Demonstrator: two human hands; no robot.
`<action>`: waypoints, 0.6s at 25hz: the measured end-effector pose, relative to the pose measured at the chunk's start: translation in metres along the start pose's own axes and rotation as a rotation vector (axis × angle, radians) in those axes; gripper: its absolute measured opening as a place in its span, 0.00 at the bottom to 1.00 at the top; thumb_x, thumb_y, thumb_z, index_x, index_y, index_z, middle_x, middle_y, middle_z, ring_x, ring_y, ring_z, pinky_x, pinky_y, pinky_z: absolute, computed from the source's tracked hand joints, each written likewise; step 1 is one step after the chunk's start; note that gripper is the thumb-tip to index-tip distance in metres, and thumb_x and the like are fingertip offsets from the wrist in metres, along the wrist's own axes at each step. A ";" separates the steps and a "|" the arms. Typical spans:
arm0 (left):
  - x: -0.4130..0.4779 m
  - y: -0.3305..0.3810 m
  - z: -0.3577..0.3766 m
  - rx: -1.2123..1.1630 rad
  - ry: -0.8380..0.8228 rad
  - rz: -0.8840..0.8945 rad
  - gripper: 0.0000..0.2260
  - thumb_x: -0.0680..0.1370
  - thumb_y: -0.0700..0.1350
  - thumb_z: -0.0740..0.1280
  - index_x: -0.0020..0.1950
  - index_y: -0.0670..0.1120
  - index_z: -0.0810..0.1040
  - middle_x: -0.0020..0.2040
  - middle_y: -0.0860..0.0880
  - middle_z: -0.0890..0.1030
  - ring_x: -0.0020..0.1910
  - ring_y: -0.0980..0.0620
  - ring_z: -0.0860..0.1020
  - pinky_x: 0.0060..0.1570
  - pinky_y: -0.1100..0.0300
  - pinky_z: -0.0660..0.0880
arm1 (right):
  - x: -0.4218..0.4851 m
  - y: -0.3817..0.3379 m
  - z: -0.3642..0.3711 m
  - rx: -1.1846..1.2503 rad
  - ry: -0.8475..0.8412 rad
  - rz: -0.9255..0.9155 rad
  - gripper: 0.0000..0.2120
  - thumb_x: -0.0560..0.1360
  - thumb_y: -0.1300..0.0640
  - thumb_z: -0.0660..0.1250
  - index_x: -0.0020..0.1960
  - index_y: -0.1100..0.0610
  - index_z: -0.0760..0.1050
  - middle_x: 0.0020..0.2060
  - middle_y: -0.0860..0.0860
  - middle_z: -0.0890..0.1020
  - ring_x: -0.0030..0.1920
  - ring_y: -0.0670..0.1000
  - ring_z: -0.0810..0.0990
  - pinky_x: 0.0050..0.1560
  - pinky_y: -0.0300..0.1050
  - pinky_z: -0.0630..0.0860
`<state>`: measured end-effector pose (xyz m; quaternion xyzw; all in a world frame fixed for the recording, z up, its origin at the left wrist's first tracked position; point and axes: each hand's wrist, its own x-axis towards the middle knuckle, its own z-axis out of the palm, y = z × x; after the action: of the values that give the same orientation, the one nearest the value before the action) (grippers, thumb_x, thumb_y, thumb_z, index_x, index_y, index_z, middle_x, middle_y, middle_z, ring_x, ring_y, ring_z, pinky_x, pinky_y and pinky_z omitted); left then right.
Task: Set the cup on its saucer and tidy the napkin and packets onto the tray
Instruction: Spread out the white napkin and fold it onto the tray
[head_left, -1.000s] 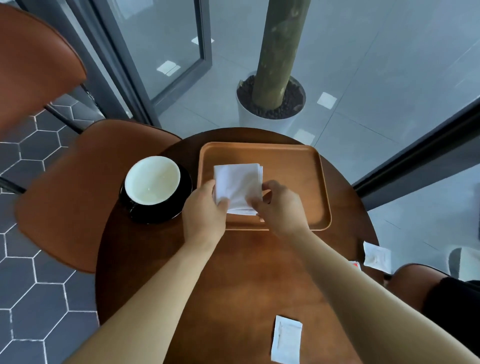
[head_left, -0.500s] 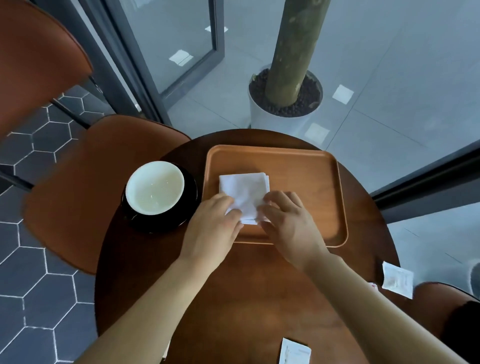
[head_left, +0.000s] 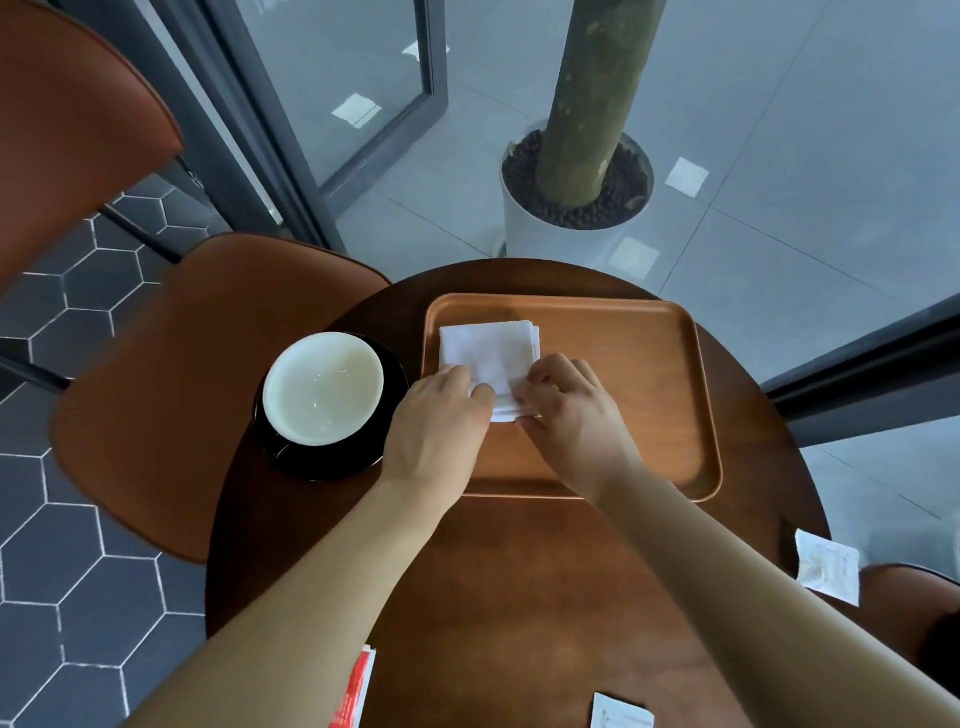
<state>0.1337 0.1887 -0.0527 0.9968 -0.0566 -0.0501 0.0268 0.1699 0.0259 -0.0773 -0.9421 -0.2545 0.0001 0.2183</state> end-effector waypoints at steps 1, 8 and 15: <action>0.004 -0.001 0.001 -0.008 -0.010 -0.007 0.09 0.77 0.38 0.67 0.57 0.45 0.80 0.53 0.45 0.79 0.50 0.44 0.79 0.49 0.55 0.77 | 0.004 0.000 0.001 0.003 0.001 0.003 0.08 0.68 0.66 0.74 0.47 0.61 0.82 0.49 0.56 0.79 0.47 0.60 0.76 0.42 0.53 0.79; 0.017 -0.005 0.000 -0.050 -0.001 -0.061 0.12 0.80 0.41 0.65 0.64 0.46 0.77 0.60 0.45 0.77 0.57 0.46 0.78 0.53 0.57 0.77 | 0.021 0.005 0.001 0.004 -0.001 -0.005 0.09 0.69 0.65 0.76 0.48 0.61 0.82 0.51 0.56 0.79 0.48 0.59 0.77 0.44 0.50 0.79; 0.027 -0.005 0.001 -0.064 -0.009 -0.084 0.13 0.80 0.38 0.64 0.64 0.44 0.75 0.61 0.44 0.75 0.58 0.45 0.77 0.52 0.55 0.77 | 0.029 0.010 0.004 0.004 0.007 0.003 0.11 0.68 0.64 0.77 0.50 0.60 0.83 0.51 0.56 0.79 0.48 0.59 0.77 0.46 0.49 0.78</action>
<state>0.1604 0.1904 -0.0566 0.9967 -0.0132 -0.0575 0.0563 0.1996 0.0338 -0.0818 -0.9420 -0.2524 -0.0022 0.2211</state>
